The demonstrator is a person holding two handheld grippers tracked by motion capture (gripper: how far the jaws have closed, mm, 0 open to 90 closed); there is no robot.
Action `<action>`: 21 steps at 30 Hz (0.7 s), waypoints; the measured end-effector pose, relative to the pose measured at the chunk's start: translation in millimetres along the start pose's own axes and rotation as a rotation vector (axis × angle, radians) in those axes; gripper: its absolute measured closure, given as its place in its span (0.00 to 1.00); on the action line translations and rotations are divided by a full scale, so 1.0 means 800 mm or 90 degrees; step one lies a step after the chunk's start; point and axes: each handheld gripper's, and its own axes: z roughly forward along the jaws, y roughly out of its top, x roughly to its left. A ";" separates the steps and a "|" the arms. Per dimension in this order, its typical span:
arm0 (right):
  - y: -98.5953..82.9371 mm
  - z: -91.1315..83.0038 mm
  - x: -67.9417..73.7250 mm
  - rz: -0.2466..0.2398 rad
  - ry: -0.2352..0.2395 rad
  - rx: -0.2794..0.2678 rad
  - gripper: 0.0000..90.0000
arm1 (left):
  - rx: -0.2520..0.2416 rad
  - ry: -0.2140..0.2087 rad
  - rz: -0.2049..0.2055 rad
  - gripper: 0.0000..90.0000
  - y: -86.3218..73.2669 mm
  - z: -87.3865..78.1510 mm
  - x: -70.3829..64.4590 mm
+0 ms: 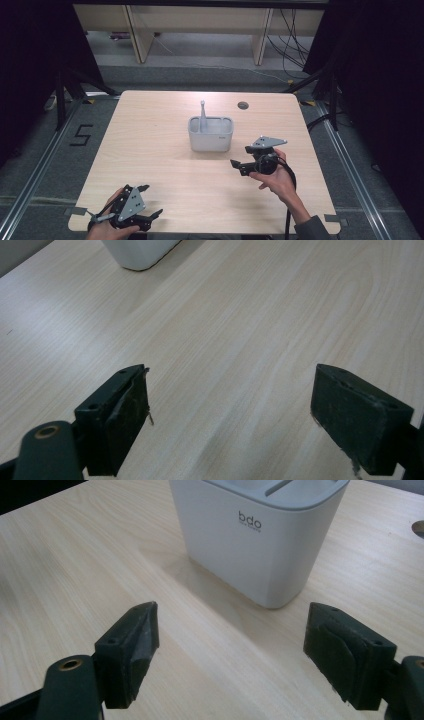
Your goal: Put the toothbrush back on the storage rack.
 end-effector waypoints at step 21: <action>-0.030 -0.009 0.005 0.008 0.012 0.013 0.22 | -0.005 0.002 -0.008 0.17 -0.001 0.001 -0.001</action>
